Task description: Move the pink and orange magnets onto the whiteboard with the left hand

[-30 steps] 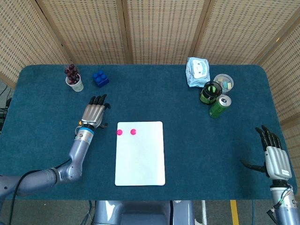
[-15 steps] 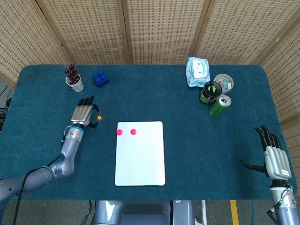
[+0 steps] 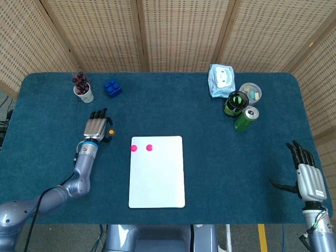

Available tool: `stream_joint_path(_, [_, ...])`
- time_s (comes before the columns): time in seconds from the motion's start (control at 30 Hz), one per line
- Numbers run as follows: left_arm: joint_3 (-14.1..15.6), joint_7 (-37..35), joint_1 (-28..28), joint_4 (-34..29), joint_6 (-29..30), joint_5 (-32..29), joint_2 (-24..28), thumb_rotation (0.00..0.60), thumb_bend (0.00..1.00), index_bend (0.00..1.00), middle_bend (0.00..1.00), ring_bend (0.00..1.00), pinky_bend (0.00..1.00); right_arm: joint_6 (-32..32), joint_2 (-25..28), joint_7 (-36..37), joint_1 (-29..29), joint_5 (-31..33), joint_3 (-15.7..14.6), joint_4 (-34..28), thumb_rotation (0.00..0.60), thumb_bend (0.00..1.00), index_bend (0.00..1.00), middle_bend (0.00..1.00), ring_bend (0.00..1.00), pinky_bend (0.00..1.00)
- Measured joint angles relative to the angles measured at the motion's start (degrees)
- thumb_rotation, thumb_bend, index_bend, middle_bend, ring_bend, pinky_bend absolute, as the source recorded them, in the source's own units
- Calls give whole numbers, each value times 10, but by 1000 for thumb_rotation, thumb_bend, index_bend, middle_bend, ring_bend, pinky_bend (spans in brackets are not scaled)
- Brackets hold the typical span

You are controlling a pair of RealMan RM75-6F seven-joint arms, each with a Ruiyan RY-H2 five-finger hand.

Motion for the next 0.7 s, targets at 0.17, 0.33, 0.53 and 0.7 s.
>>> stream_joint_path(0.17, [-2, 5, -3, 16, -13, -4, -10, 600, 317, 367, 0, 0, 0, 1, 0, 1, -1, 0, 0, -1, 600, 28, 0, 0, 0, 0])
stream_joint_path(0.33, [-4, 21, -7, 36, -19, -13, -25, 600, 334, 413, 0, 0, 0, 0, 0, 2, 0, 1, 0, -1, 600, 29, 0, 0, 0, 0])
stream_joint_path(0.53, [-11, 31, -8, 36, -16, -17, -29, 600, 349, 596, 0, 0, 0, 1, -1, 5, -1, 1, 1, 0, 600, 28, 0, 0, 0, 0])
stream_joint_path(0.7, [-14, 31, -4, 10, -5, -12, -18, 600, 358, 623, 0, 0, 0, 2, -1, 5, -1, 0, 1, 1, 600, 28, 0, 0, 0, 0])
